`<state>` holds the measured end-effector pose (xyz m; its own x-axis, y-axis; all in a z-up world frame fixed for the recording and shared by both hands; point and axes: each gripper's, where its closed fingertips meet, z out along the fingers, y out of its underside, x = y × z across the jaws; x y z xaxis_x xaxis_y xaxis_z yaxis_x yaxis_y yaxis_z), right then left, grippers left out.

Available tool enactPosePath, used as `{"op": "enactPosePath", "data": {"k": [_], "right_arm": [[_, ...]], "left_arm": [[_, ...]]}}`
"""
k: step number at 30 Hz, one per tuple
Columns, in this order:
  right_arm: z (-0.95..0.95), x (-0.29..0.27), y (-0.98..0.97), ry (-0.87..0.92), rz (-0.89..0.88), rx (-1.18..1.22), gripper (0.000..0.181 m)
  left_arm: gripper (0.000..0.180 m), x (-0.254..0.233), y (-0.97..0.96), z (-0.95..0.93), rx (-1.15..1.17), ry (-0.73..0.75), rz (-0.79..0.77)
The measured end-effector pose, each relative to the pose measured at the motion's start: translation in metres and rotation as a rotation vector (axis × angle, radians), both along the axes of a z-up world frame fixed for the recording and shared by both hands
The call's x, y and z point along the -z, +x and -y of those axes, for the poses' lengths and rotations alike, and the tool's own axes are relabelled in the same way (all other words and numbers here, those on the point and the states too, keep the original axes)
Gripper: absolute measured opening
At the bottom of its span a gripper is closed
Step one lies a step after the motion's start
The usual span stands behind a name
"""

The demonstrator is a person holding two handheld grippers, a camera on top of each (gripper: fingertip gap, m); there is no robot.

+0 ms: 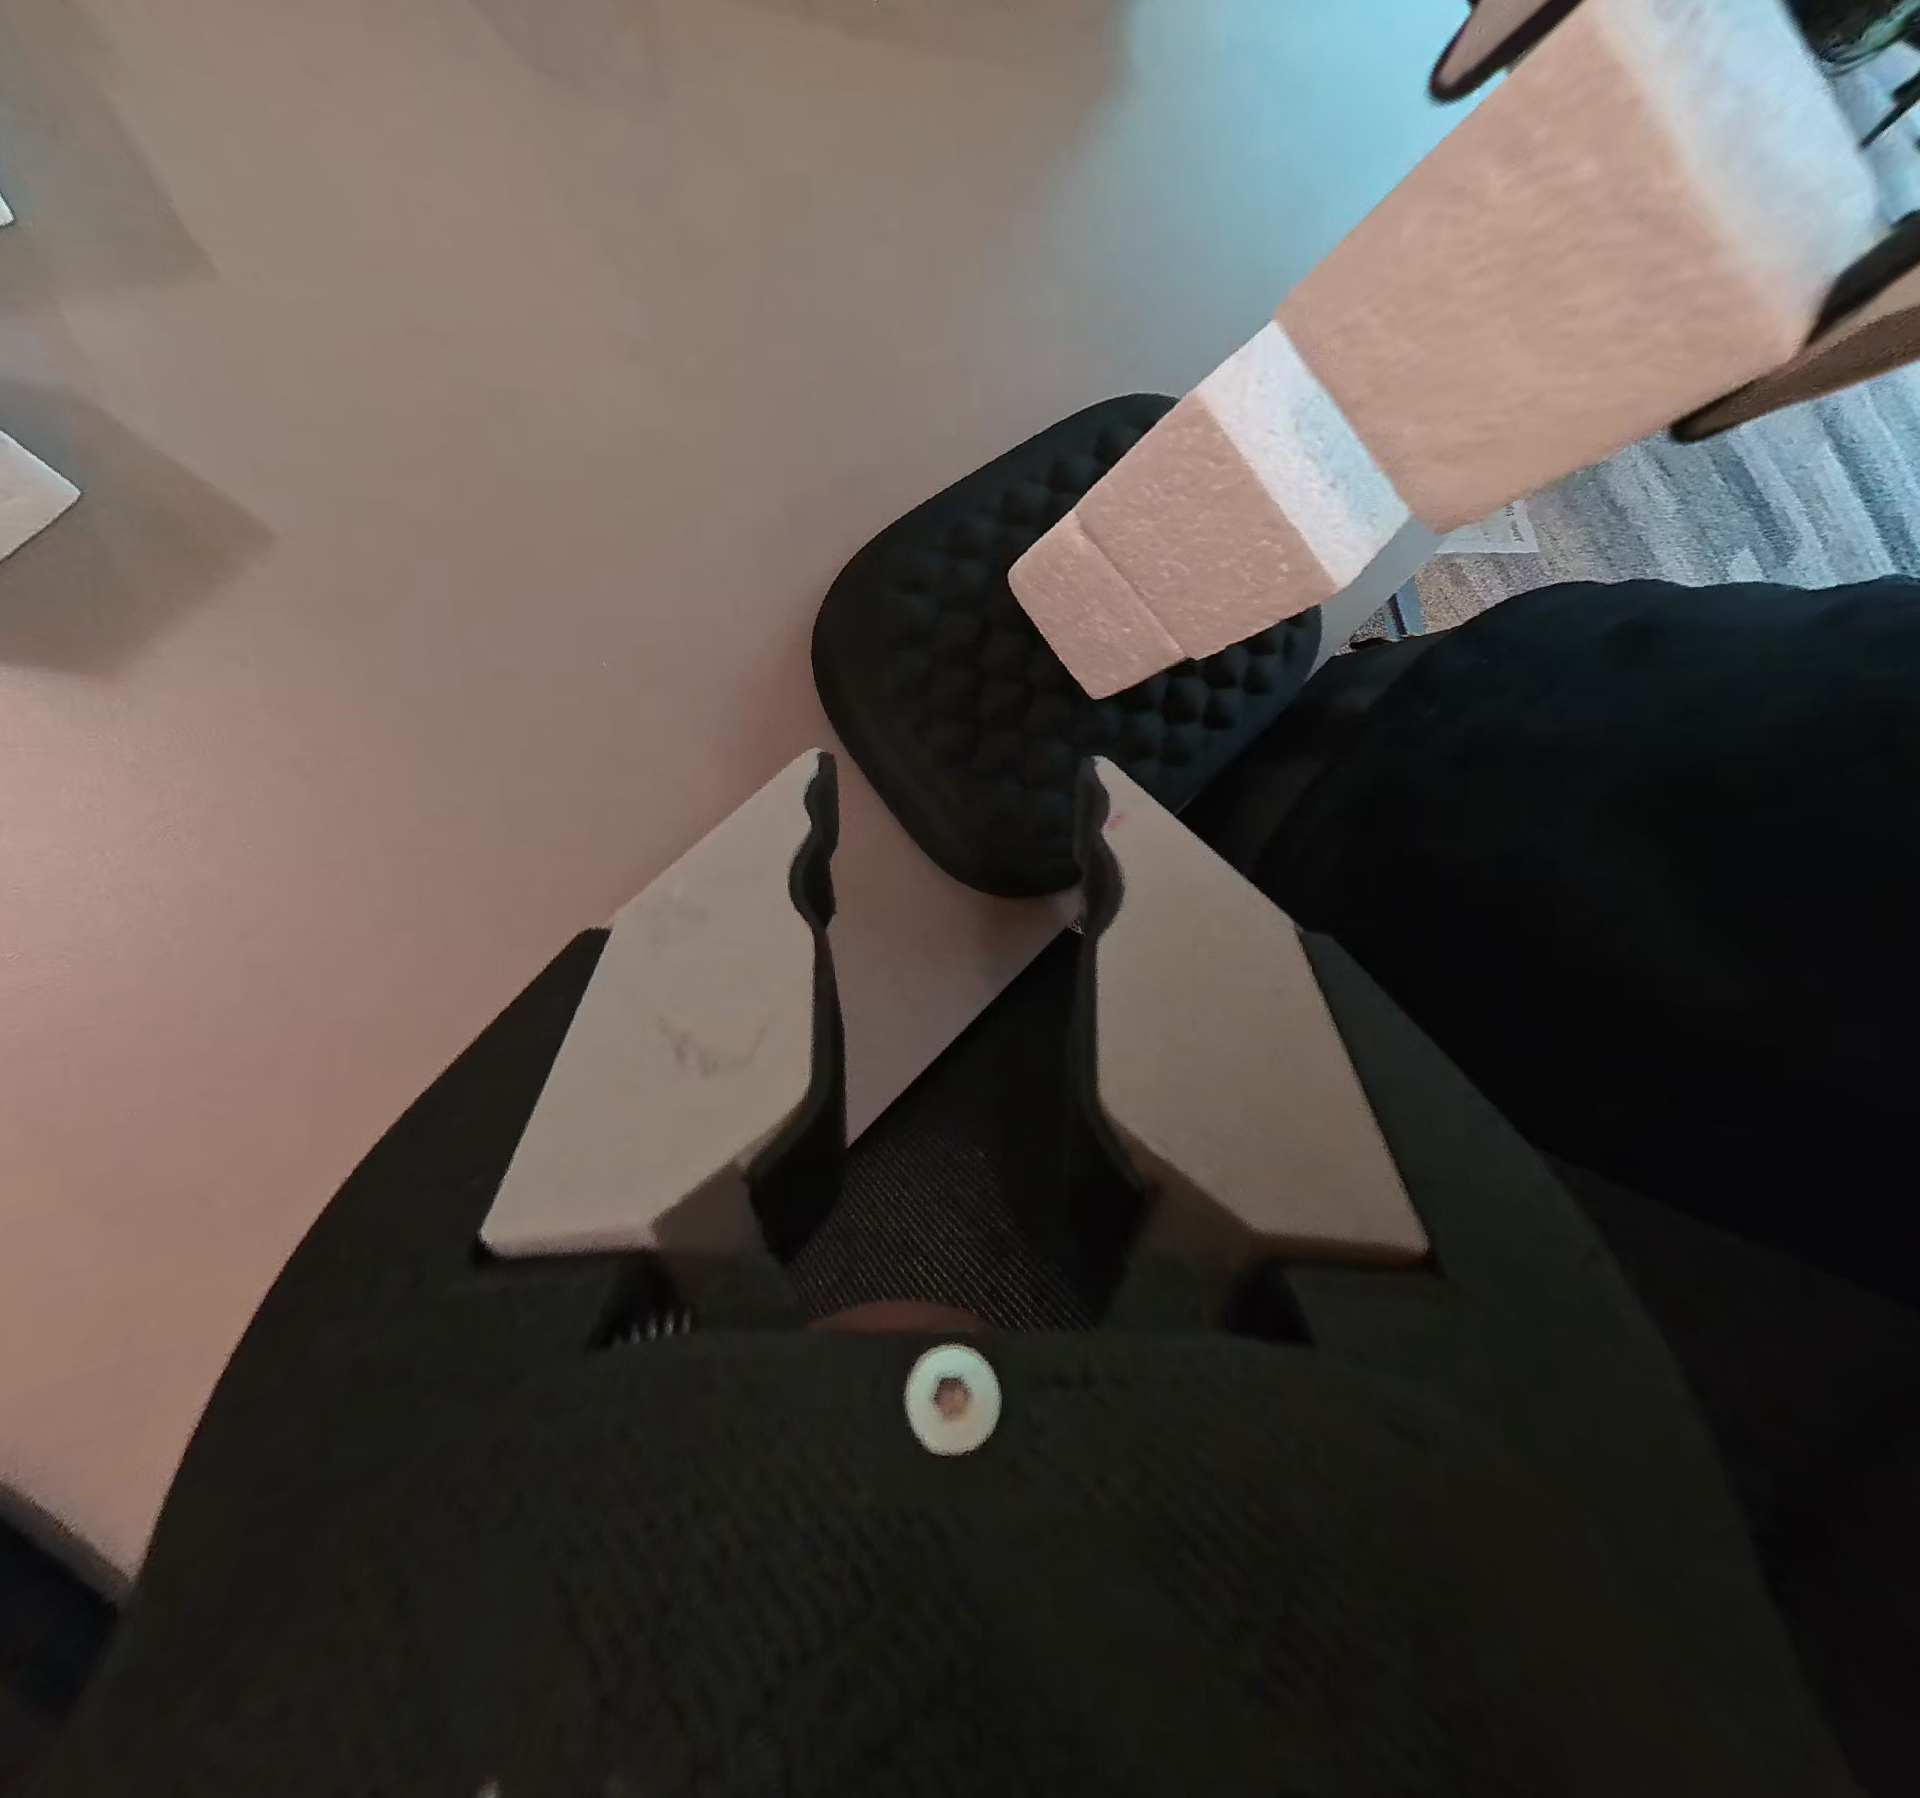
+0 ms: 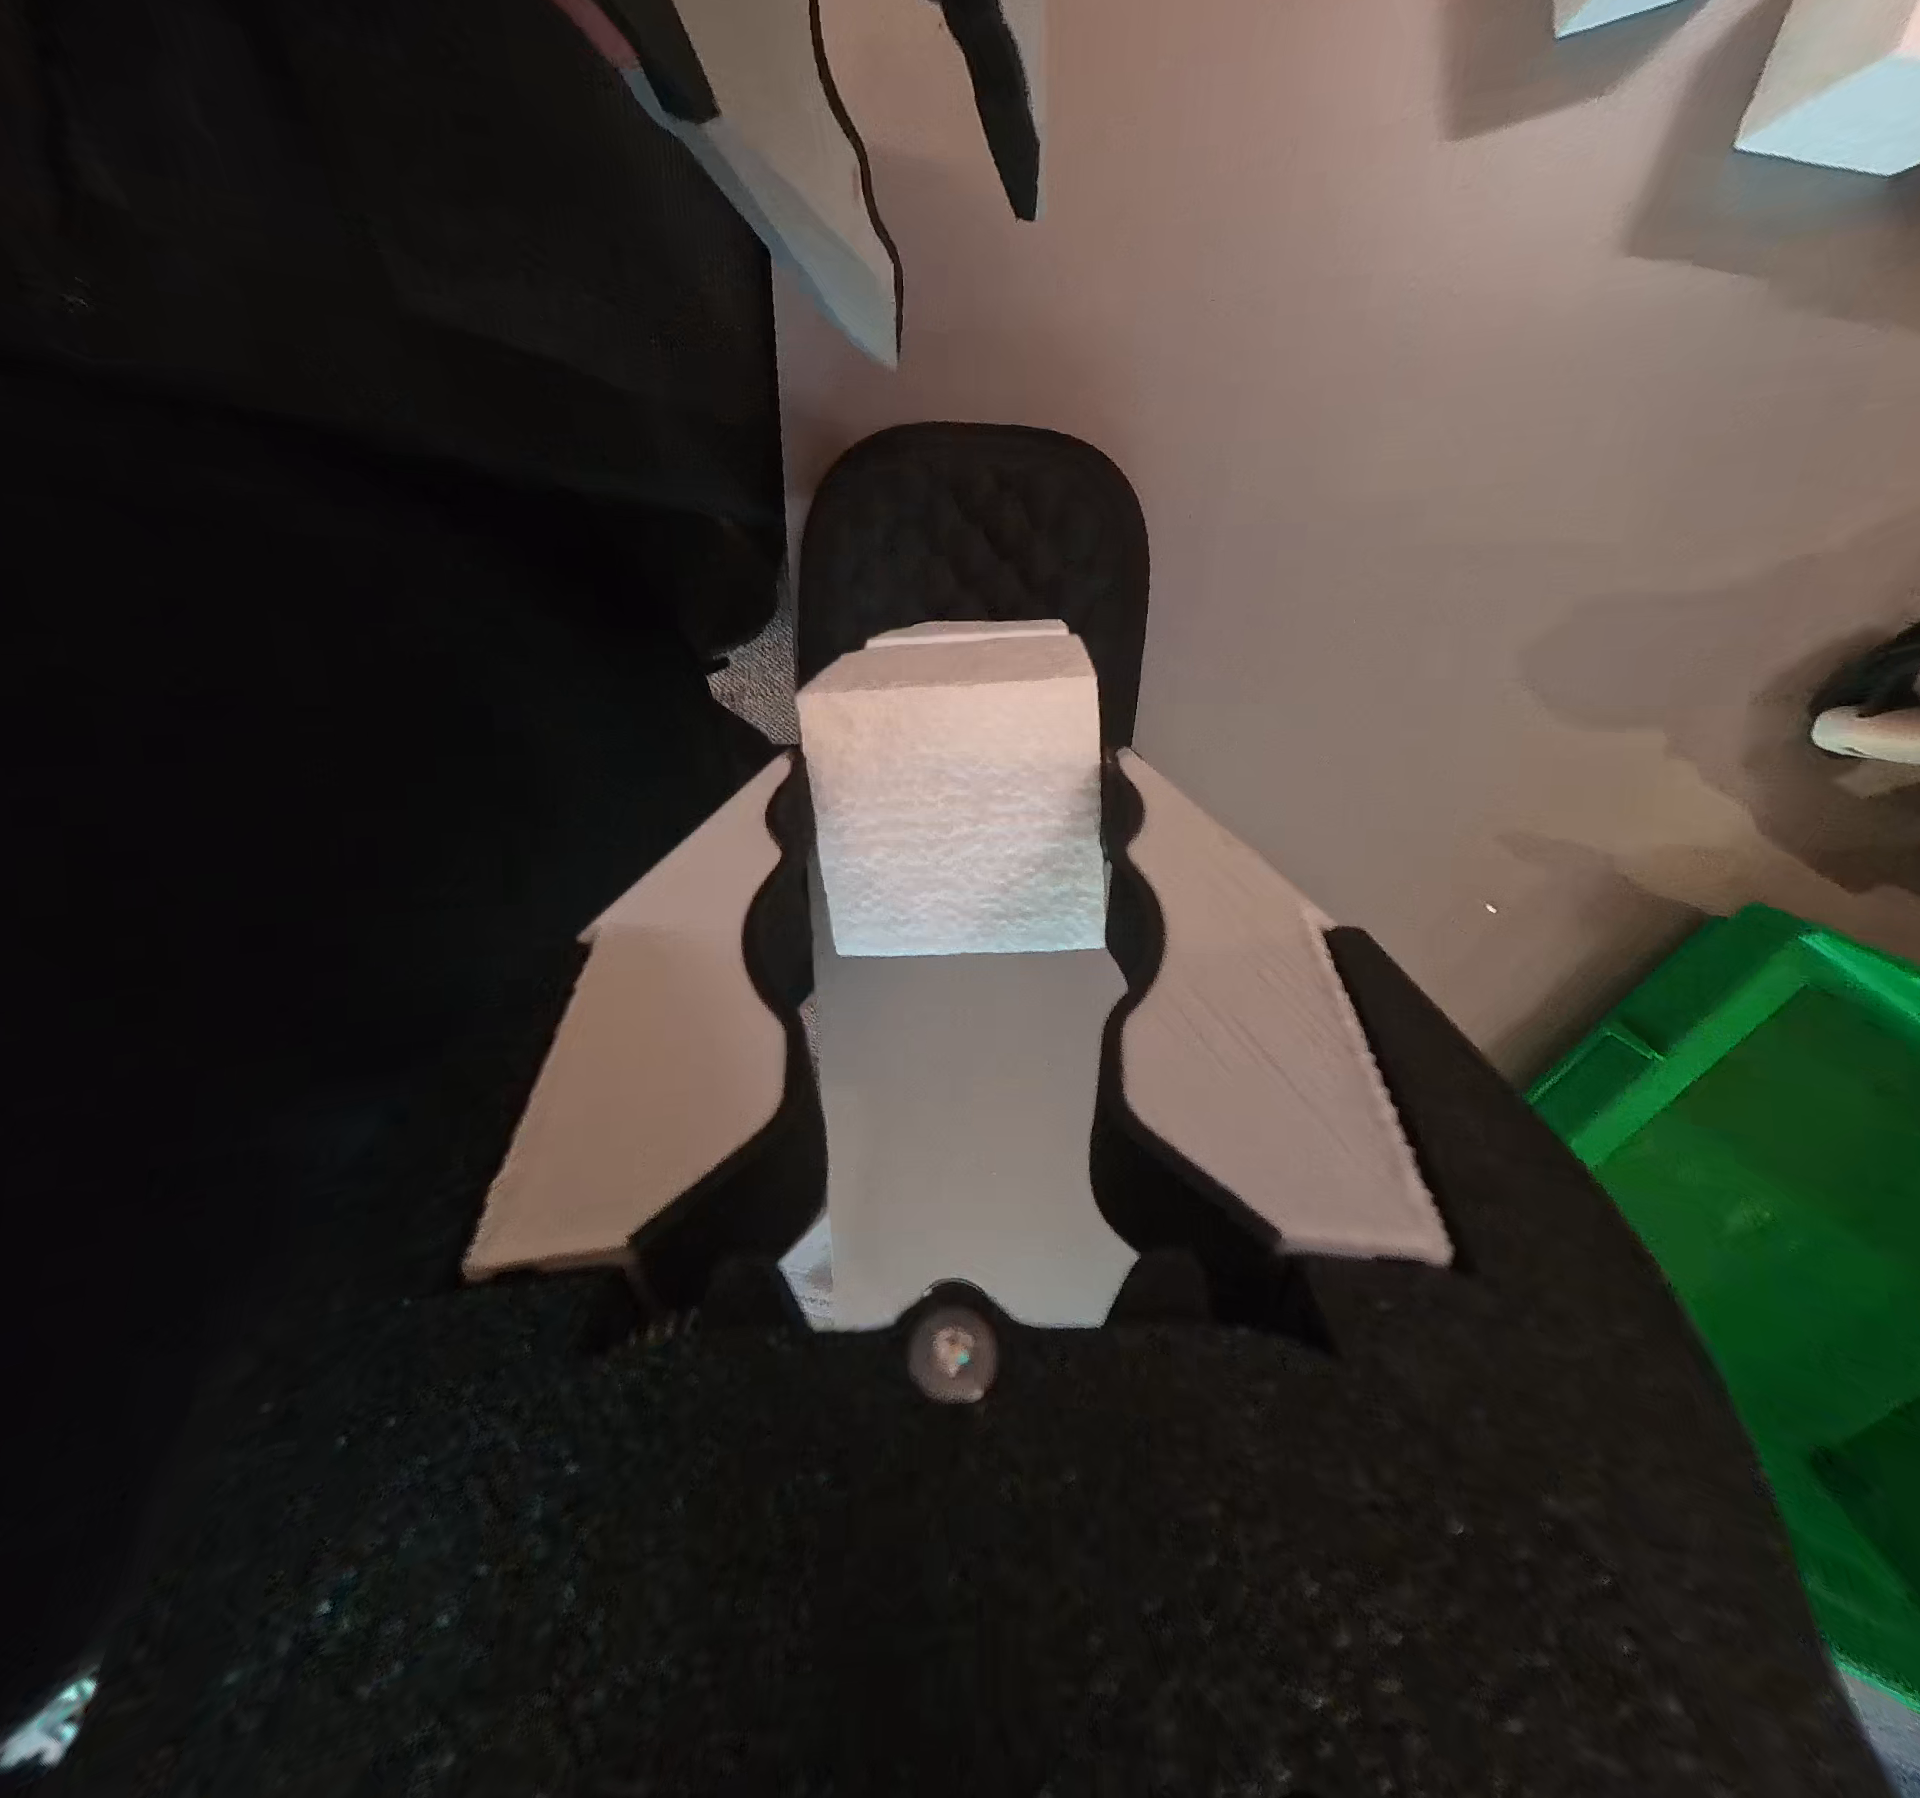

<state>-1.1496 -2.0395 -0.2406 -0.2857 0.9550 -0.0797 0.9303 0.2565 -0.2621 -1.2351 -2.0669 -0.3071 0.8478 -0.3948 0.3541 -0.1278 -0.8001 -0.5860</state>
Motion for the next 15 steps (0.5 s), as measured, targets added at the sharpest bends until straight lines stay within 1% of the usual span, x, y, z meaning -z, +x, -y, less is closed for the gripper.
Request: {"op": "enactPosePath", "data": {"k": [5, 11, 15], "right_arm": [[0.0, 0.017, 0.001, 0.043, 0.041, -0.032, 0.055], [0.001, 0.022, -0.002, 0.042, 0.016, -0.029, 0.057], [0.003, 0.02, 0.0, 0.025, 0.0, -0.021, 0.068]], "left_arm": [[0.044, 0.0, 0.0, 0.0, -0.001, -0.001, 0.002], [0.044, 0.0, -0.001, 0.001, -0.002, -0.004, -0.002], [0.045, -0.001, -0.001, 0.001, -0.005, 0.0, -0.003]]}}
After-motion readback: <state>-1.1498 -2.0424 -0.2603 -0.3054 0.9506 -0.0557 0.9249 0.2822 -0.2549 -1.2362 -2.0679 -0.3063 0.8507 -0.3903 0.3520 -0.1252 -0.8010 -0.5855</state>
